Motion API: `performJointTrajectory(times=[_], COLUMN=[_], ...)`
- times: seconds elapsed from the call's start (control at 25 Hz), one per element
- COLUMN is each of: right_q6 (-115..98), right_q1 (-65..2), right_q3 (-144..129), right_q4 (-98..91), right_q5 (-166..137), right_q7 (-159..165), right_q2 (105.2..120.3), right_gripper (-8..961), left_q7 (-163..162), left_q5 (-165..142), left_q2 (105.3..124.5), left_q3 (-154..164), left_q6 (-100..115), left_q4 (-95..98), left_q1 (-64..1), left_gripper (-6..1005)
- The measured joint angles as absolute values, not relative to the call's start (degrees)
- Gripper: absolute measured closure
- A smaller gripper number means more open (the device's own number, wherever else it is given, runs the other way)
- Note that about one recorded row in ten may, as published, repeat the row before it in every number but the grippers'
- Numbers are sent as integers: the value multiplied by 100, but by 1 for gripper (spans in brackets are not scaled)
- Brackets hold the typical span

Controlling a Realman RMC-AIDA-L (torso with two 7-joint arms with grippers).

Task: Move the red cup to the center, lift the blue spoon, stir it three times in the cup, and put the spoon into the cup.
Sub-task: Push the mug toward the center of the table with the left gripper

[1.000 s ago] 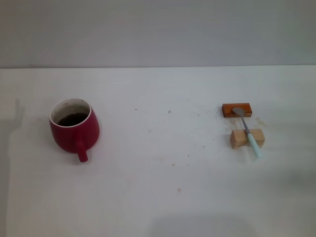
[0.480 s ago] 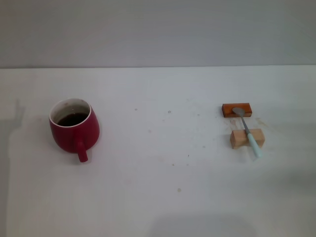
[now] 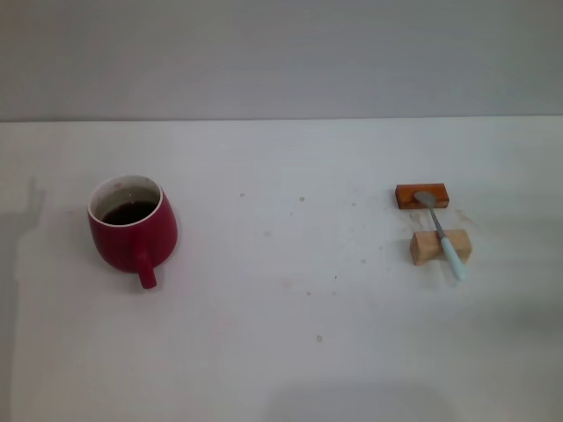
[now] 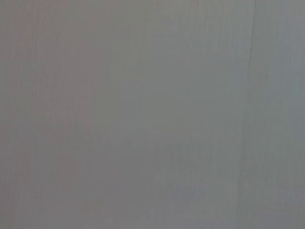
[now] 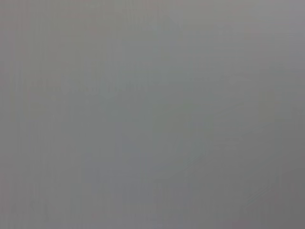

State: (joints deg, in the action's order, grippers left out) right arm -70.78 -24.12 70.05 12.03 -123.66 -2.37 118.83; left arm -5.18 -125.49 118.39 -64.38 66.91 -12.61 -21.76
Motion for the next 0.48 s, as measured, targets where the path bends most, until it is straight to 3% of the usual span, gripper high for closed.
performJointTrajectory(times=[0.44, 0.48], right_q6=[-7079, -7089], right_q1=[-2420, -2415], right_q3=[7144, 7145], right_q4=[1168, 1167], right_q5=[-12366, -12366], right_q7=[-237, -237], right_q2=[11882, 11883], right_gripper=[255, 255], left_q7=[-443, -429], left_q5=[-12577, -12577], left_q2=[11830, 11829], left_q3=[-6440, -6431], left_q6=[6583, 6563], left_q4=[-1120, -1094], left_q1=[-2191, -2191], left_gripper=[140, 175])
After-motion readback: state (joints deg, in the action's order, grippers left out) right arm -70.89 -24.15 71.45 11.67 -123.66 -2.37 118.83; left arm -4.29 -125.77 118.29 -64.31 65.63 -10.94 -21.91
